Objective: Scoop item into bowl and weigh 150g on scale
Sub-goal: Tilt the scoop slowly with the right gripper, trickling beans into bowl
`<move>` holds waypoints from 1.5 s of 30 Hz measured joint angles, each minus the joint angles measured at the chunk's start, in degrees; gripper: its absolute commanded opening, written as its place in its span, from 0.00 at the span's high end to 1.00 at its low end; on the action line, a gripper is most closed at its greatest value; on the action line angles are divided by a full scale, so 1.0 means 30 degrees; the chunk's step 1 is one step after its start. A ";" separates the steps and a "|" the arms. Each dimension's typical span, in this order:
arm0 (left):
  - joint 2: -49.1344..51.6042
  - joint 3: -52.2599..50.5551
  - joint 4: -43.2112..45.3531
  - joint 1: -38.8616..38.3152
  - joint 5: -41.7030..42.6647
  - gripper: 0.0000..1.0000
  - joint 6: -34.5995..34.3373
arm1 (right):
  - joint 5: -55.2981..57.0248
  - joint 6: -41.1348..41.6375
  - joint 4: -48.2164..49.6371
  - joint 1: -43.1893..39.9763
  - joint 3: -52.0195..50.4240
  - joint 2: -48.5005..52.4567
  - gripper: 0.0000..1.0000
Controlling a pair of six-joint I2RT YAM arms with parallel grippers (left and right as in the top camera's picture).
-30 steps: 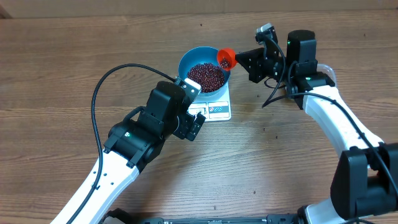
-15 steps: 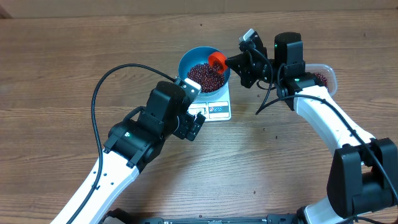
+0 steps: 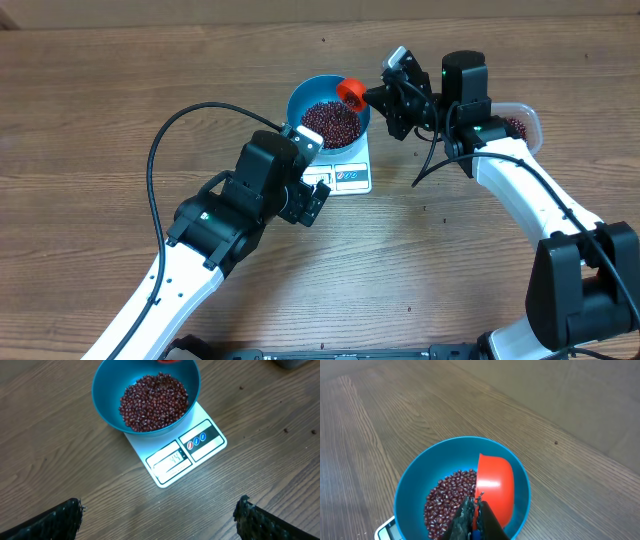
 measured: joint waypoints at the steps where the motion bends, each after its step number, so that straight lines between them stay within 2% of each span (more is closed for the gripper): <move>1: 0.0000 0.0000 0.0000 0.0000 0.0000 0.01 0.0000 | 0.0036 -0.0022 -0.0058 0.0044 0.0000 0.0000 0.96; 45: 0.0000 0.0000 0.0000 0.0000 -0.0007 0.01 0.0000 | 0.0386 0.0270 -0.0146 0.0182 0.0000 0.0000 0.96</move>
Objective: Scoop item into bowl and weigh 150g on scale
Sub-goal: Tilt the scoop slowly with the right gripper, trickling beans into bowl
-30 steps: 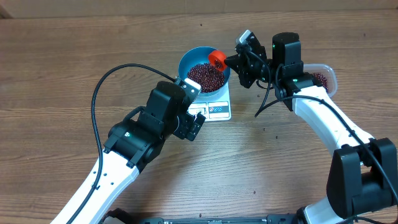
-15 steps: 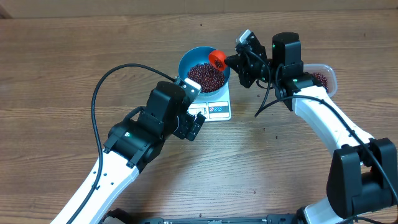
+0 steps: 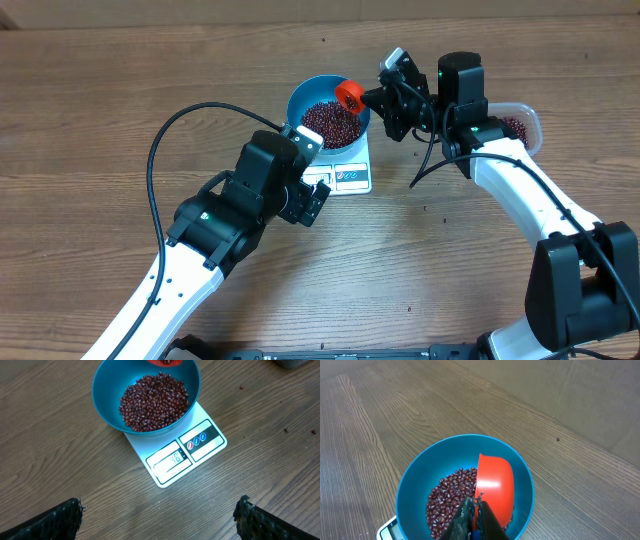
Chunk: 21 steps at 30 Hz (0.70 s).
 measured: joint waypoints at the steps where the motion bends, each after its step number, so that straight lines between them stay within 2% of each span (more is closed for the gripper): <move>1: 0.0000 0.0000 0.0000 0.0000 0.0000 0.00 0.0000 | 0.0000 0.0000 0.0007 0.0000 0.0000 0.0000 0.96; 21: 0.0000 0.0000 0.0000 0.0000 0.0000 0.00 0.0000 | 0.0780 -0.0226 -0.0189 0.0095 0.0000 0.0000 0.96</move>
